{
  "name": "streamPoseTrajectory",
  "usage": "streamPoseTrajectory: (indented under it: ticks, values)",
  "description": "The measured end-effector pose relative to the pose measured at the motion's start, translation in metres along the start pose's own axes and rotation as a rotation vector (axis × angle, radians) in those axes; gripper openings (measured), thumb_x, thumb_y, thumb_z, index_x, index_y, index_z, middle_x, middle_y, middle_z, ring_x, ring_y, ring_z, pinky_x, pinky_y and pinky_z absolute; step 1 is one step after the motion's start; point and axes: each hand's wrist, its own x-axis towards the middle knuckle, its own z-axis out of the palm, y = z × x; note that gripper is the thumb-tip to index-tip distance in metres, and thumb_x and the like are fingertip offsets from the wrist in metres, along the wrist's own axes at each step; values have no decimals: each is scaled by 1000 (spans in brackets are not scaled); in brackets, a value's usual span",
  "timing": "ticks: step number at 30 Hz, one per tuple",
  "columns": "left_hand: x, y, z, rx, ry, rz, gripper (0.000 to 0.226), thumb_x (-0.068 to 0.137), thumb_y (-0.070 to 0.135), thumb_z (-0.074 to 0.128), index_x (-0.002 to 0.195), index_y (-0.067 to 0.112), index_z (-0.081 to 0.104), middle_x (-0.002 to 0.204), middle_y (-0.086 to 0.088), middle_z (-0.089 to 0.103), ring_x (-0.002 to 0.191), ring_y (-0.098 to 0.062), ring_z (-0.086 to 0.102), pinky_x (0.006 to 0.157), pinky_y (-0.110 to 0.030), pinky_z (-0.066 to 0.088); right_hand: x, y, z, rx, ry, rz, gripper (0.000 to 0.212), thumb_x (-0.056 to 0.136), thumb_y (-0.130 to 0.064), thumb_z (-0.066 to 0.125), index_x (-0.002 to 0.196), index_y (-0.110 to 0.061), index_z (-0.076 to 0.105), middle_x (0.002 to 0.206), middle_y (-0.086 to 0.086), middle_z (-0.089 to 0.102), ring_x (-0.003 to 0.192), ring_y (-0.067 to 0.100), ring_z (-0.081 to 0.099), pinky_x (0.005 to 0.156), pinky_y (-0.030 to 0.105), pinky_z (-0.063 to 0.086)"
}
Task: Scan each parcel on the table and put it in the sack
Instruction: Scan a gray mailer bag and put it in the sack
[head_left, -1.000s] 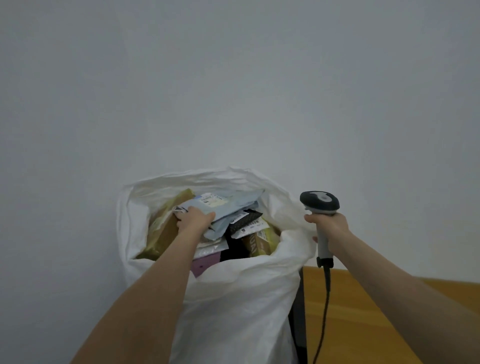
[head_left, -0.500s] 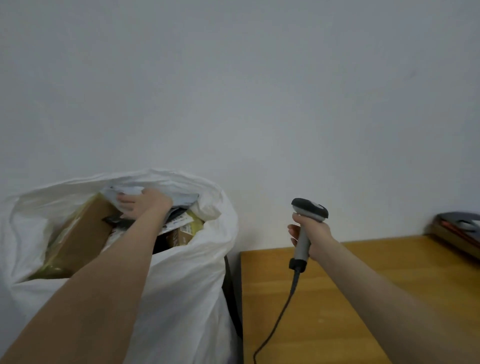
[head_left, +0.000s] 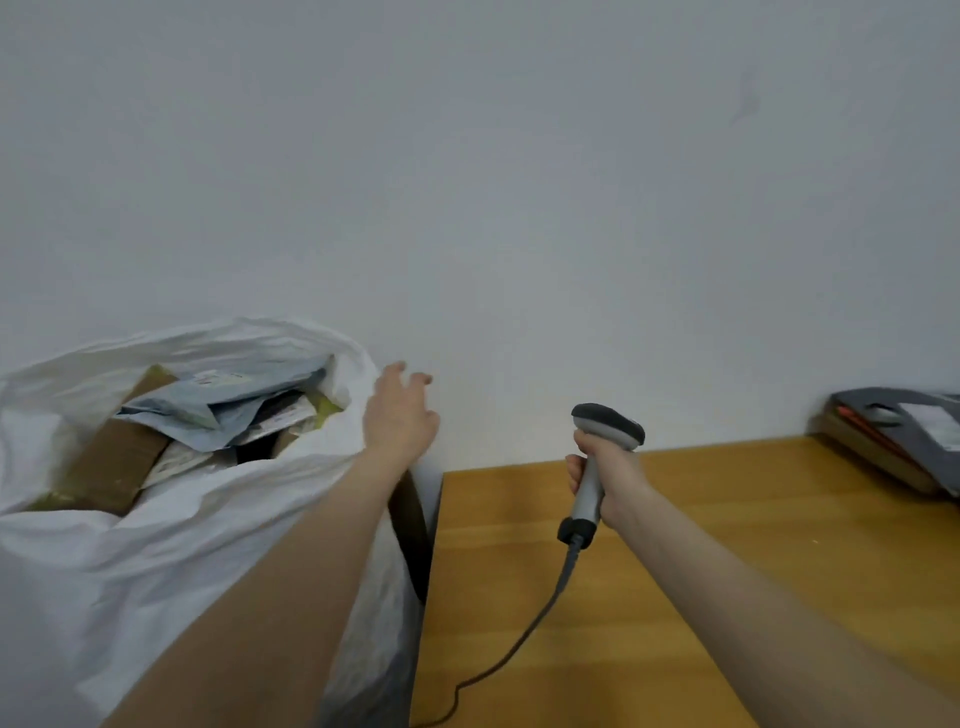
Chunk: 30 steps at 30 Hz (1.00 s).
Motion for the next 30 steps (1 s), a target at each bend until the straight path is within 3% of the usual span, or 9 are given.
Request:
streamPoseTrajectory:
  ticks: [3,9,19,30]
  values:
    - [-21,83,45,-16,-186,172,50,90,20,57,138,21,44,154,-7,18,138,-25,28,105,-38,36,-7,-6,-50,9,59,-2,10,92,-13,62,89,-6,56,52,6,53,43,16,46,46,28,40]
    - [-54,217,114,-40,-403,321,51,90,23,58,139,21,43,154,-7,16,138,-24,27,105,-36,36,-6,-26,-173,40,288,5,8,93,-14,59,92,-6,57,55,8,52,42,17,44,45,27,38]
    - [-58,406,219,-95,-573,590,54,88,31,63,139,22,46,154,-9,20,139,-26,29,106,-38,37,31,-82,-355,51,682,51,12,89,-15,66,89,-4,60,63,10,63,48,17,53,48,30,44]
    - [-16,569,336,-133,-758,654,50,89,34,61,135,21,47,143,-8,30,131,-25,37,100,-38,40,117,-155,-485,91,911,37,14,81,-16,72,85,-6,63,56,8,64,48,16,57,48,29,46]
